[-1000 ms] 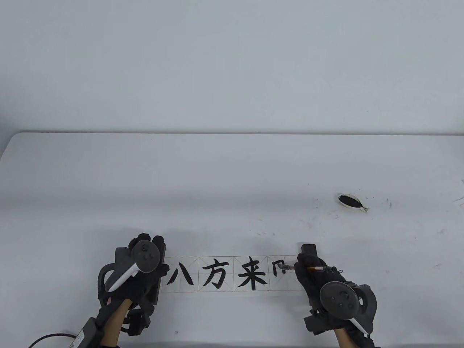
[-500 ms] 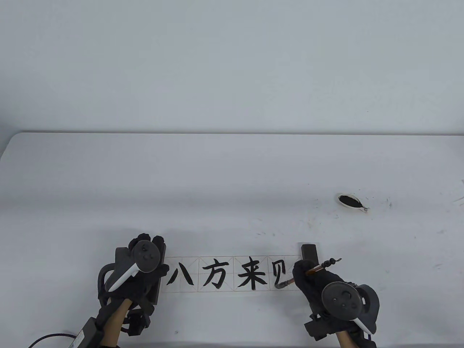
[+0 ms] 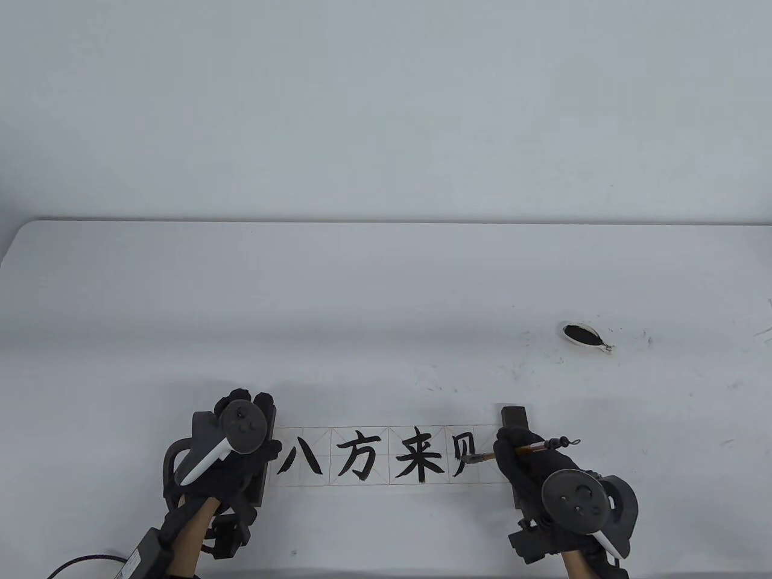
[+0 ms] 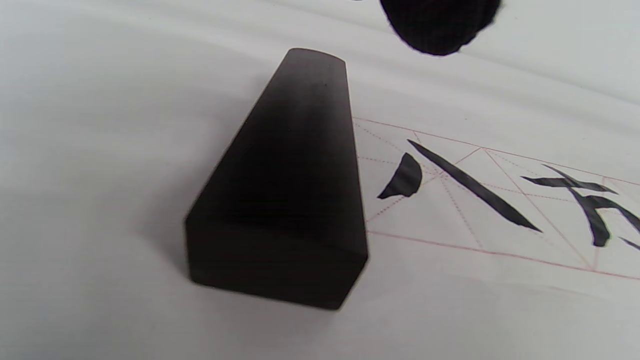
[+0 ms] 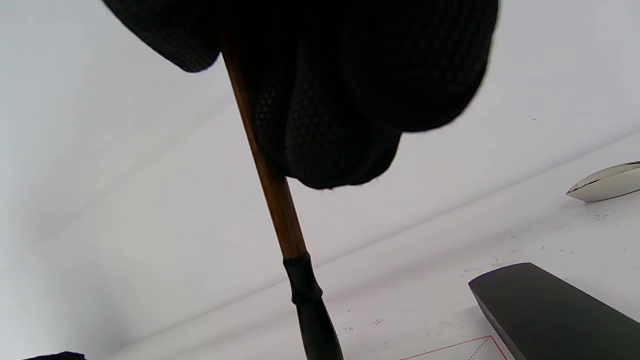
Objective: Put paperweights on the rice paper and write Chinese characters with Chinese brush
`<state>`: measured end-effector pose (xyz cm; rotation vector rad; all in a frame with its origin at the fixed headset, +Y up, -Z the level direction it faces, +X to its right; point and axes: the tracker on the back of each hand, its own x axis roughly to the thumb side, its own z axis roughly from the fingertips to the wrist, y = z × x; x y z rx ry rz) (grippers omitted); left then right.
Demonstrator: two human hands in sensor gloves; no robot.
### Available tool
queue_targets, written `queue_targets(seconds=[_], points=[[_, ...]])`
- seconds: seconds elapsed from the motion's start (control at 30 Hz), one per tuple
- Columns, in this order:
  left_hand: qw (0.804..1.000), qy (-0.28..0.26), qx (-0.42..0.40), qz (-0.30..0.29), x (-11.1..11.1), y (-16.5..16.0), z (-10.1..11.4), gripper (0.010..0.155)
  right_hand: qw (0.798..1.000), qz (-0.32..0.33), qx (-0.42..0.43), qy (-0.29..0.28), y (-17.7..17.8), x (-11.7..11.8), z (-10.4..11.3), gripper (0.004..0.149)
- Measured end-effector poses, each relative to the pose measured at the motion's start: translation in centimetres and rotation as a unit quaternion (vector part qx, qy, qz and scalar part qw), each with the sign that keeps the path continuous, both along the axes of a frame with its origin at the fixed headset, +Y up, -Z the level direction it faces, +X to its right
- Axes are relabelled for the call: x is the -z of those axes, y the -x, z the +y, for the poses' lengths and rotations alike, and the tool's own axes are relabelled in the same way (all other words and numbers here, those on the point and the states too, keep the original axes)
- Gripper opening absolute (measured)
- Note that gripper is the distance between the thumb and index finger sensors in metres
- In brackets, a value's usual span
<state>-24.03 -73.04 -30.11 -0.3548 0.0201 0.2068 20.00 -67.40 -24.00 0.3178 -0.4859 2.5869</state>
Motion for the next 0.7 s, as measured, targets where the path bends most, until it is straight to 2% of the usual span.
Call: queue_targets(seconds=[0.3, 0.53, 0.7], points=[[1.0, 0.001, 0.0, 0.0, 0.0, 0.0, 0.0, 0.082, 0.999, -0.017, -0.043, 0.002, -0.1, 0.0, 0.1, 0.039], [1.0, 0.001, 0.0, 0.0, 0.0, 0.0, 0.0, 0.082, 0.999, -0.044, 0.002, -0.024, -1.2, -0.1, 0.4, 0.041], [1.0, 0.002, 0.001, -0.002, 0.0, -0.1, 0.0, 0.082, 0.999, -0.047, -0.01, -0.003, -1.3, 0.2, 0.1, 0.042]])
